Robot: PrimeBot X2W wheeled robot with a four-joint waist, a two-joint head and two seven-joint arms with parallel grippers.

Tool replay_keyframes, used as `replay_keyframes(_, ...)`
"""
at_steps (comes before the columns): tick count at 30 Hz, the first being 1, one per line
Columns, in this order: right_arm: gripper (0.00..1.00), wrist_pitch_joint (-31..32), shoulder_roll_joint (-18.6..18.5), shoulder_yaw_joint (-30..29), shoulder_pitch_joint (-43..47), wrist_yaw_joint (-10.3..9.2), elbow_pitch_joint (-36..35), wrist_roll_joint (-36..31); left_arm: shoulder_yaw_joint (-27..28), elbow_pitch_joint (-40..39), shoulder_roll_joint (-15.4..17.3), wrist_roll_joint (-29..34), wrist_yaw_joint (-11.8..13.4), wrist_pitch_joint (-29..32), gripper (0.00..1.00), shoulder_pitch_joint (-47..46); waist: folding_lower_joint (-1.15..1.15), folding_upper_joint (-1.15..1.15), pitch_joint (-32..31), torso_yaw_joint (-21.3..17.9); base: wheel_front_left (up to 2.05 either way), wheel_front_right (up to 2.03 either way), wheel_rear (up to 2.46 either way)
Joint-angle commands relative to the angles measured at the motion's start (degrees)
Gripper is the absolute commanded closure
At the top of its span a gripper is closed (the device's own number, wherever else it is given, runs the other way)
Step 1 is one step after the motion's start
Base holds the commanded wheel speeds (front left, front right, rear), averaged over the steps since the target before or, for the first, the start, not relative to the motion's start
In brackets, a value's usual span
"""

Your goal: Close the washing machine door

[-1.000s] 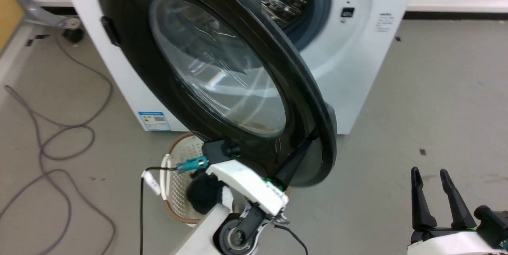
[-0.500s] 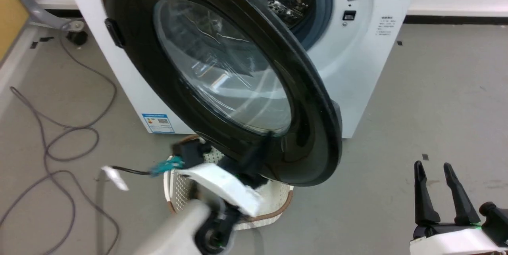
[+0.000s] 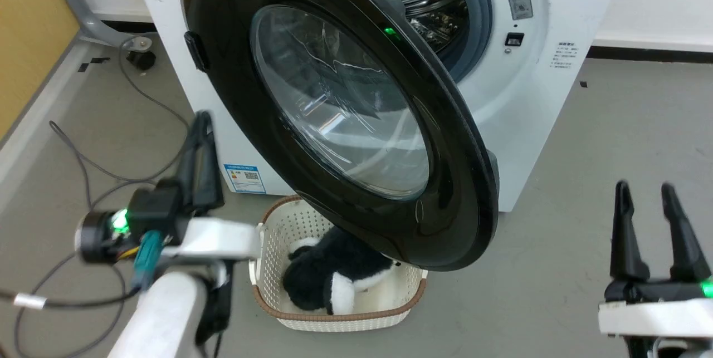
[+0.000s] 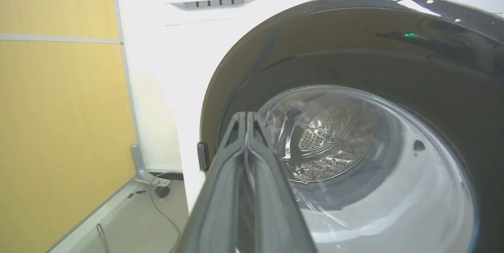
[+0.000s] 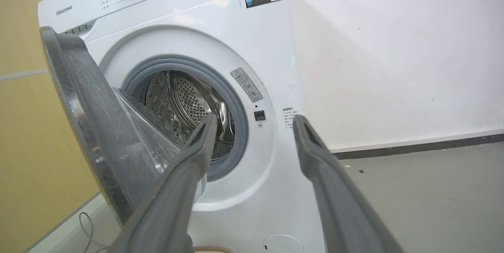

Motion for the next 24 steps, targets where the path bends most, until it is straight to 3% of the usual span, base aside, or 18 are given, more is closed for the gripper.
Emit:
replay_keyframes(1, 0.00, -0.2, 0.1, 0.1, -1.5, 0.05, -1.2, 0.0, 1.2, -0.9, 0.6, 1.8, 0.9, -0.2, 0.00, 2.3, 0.00, 0.00, -0.3, 0.3, 0.00, 0.00, 0.00)
replay_keyframes(5, 0.00, -0.2, 0.1, 1.0, -3.3, 0.05, -4.1, -0.1, 4.2, -3.1, 0.8, 5.1, 2.8, -0.2, 0.00, 7.7, 0.00, 0.00, -0.9, 1.2, 0.00, 0.00, 0.00)
replay_keyframes(11, 0.00, -0.2, 0.1, 4.4, -6.0, 0.05, -8.9, -0.5, 6.5, -4.3, 0.4, 7.4, 2.3, -0.2, 0.00, 14.3, 0.00, 0.00, -1.5, 3.1, 0.00, 0.00, 0.00)
replay_keyframes(12, 0.13, -0.2, 0.1, 5.2, -6.5, 0.05, -9.5, -0.6, 6.6, -4.3, 0.2, 7.7, 2.1, -0.2, 0.00, 15.0, 0.00, 0.00, -1.5, 3.4, 0.00, 0.00, 0.00)
replay_keyframes(13, 0.51, -0.2, 0.1, 6.1, -7.0, 0.05, -10.1, -0.6, 6.7, -4.1, 0.0, 7.7, 1.7, -0.2, 0.00, 15.8, 0.00, 0.00, -1.6, 3.7, 0.00, 0.00, 0.00)
replay_keyframes(14, 0.79, -0.2, 0.1, 7.0, -7.4, 0.05, -10.6, -0.4, 7.0, -4.1, -0.5, 7.6, 1.3, -0.2, 0.00, 16.4, 0.00, 0.00, -1.6, 4.0, 0.00, 0.00, 0.00)
replay_keyframes(15, 1.00, -0.2, -0.1, 8.3, -7.9, 0.05, -10.9, -0.1, 7.3, -4.0, -1.0, 7.2, 0.8, -0.2, 0.00, 17.0, 0.00, 0.00, -1.7, 4.2, 0.00, 0.00, 0.00)
replay_keyframes(19, 1.00, -0.2, -2.6, 14.4, -9.3, 0.05, -11.8, 1.9, 8.4, -3.9, -2.3, 7.3, -1.1, -0.2, 0.00, 18.6, 0.00, 0.00, -1.9, 5.0, 0.00, 0.00, 0.00)
replay_keyframes(24, 1.00, -0.2, -8.5, 25.4, -10.2, 0.05, -9.2, 5.7, 9.5, -3.8, -3.7, 8.4, -2.5, -0.2, 0.00, 19.5, 0.00, 0.00, -2.1, 5.4, 0.00, 0.00, 0.00)
